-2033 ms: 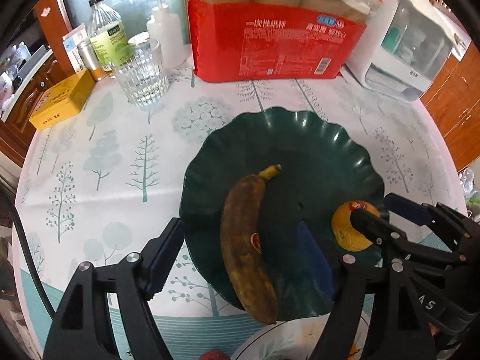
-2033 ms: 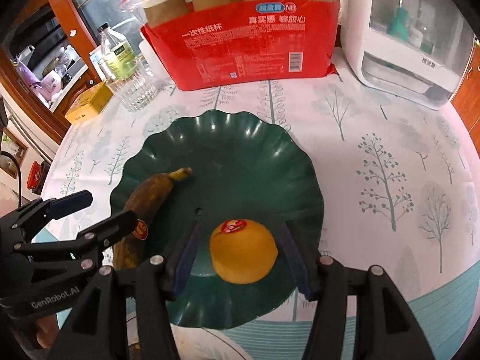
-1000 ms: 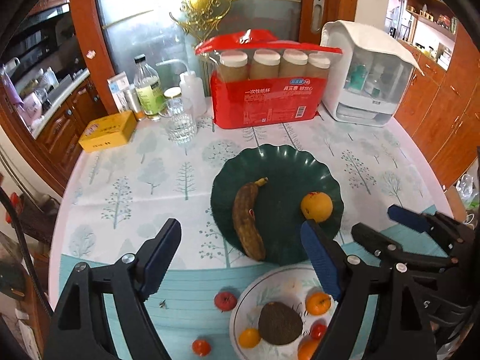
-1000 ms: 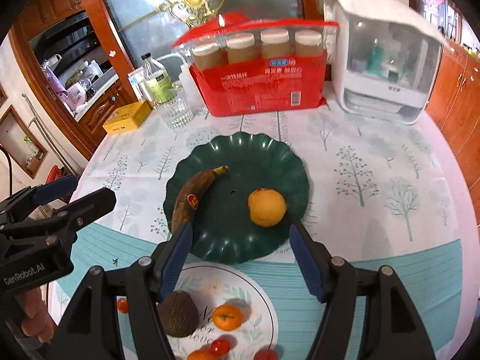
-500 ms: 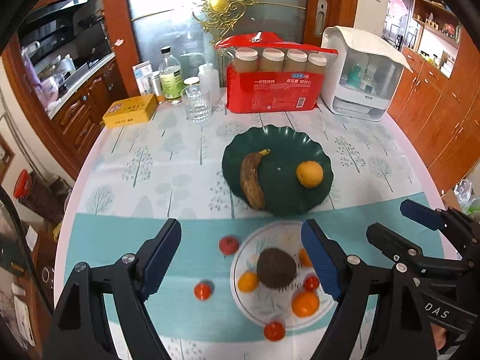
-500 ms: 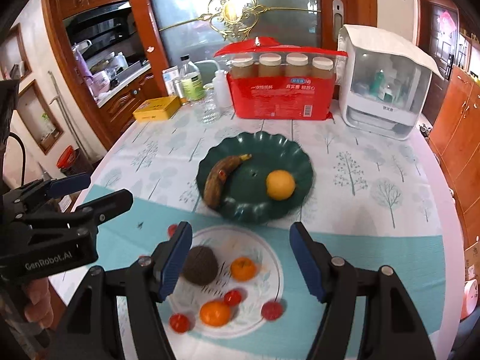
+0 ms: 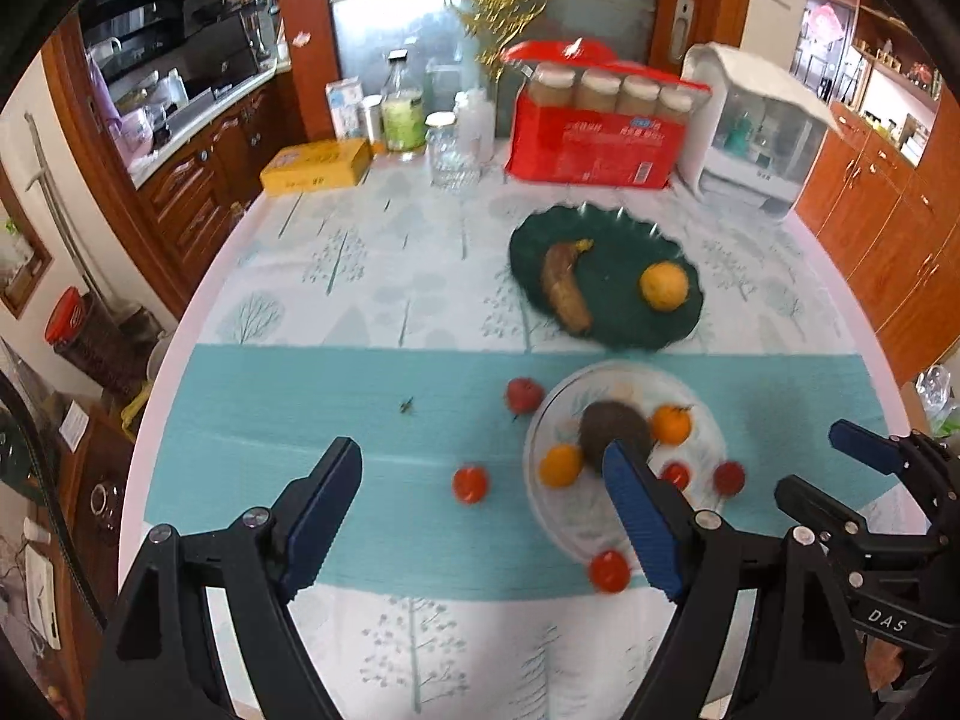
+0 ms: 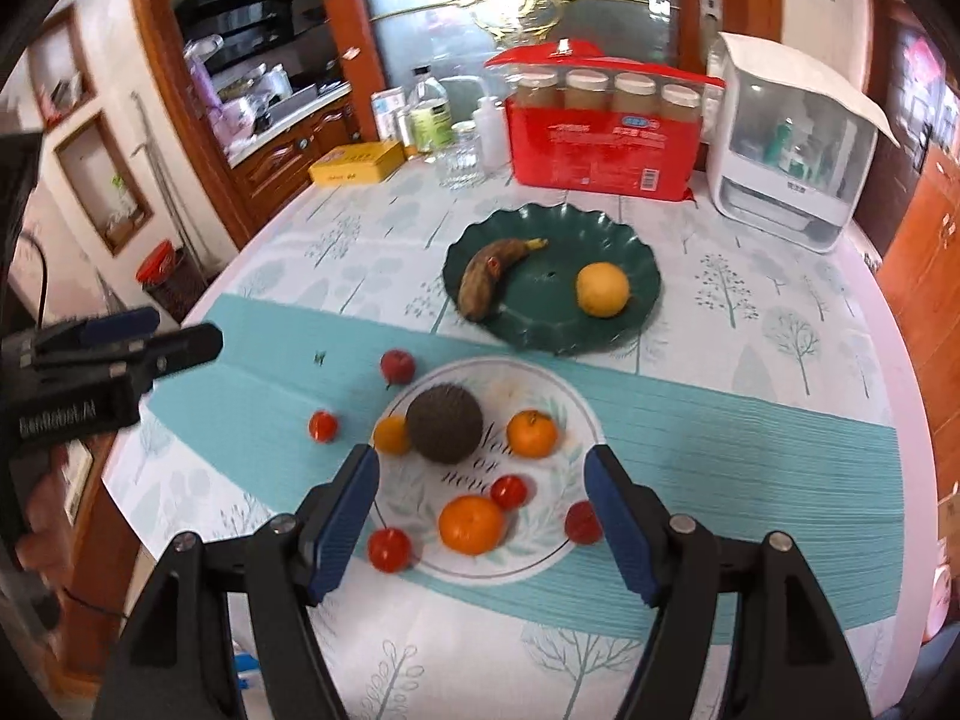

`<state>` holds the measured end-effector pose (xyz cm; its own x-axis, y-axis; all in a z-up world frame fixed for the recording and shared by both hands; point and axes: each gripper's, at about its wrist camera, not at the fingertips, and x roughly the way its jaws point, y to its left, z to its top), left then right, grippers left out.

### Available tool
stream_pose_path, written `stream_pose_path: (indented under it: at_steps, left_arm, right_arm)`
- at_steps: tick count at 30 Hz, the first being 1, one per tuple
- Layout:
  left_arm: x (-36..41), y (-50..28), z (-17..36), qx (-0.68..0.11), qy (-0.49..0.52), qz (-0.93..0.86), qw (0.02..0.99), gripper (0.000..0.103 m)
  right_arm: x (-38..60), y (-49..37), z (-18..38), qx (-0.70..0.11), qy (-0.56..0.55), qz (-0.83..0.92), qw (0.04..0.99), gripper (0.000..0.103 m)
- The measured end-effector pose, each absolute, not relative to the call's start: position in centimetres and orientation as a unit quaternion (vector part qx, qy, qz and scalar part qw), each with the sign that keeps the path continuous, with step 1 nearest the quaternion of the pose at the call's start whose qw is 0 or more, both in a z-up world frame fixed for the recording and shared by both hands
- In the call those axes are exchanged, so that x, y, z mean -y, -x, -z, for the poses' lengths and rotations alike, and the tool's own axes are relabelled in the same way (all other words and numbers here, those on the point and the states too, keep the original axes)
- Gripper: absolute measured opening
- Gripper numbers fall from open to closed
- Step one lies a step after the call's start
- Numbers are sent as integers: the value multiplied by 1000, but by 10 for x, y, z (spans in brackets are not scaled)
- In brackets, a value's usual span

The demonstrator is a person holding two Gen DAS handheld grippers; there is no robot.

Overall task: Organize fruits
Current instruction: 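Withdraw both open tools from the green plate back toward the fruit plate, then grasp a red tomato with the left tool while the right tool grasps another red tomato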

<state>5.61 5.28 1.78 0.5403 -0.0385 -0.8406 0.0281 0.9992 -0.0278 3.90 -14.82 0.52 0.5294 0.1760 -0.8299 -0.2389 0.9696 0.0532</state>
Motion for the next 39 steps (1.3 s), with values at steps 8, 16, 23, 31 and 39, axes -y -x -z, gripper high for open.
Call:
stream_pose_path:
  at_steps: [8,16,23,31,39]
  left_arm:
    - [-85,-60,38,-537,-8,41,843,82]
    - [-86,-84,89,-579,-31,90,810,82]
    - [-79,-103,122,-594,-35,124,794,77]
    - [-84,-121,148,-606,-6,131,785,61]
    - [-75,-127,155,-602,-2,149,784,47]
  right_arm:
    - [128,-24,45,-525,7,-124,842,71]
    - [101,-18,87,-559,-10,-123,820,60]
    - [91,-28,115,-573,-38,-97,813,55]
    - [78,-33,134,-575,-31,-80,813,45]
    - [79,-32,138,-570,-30,-63,819,33]
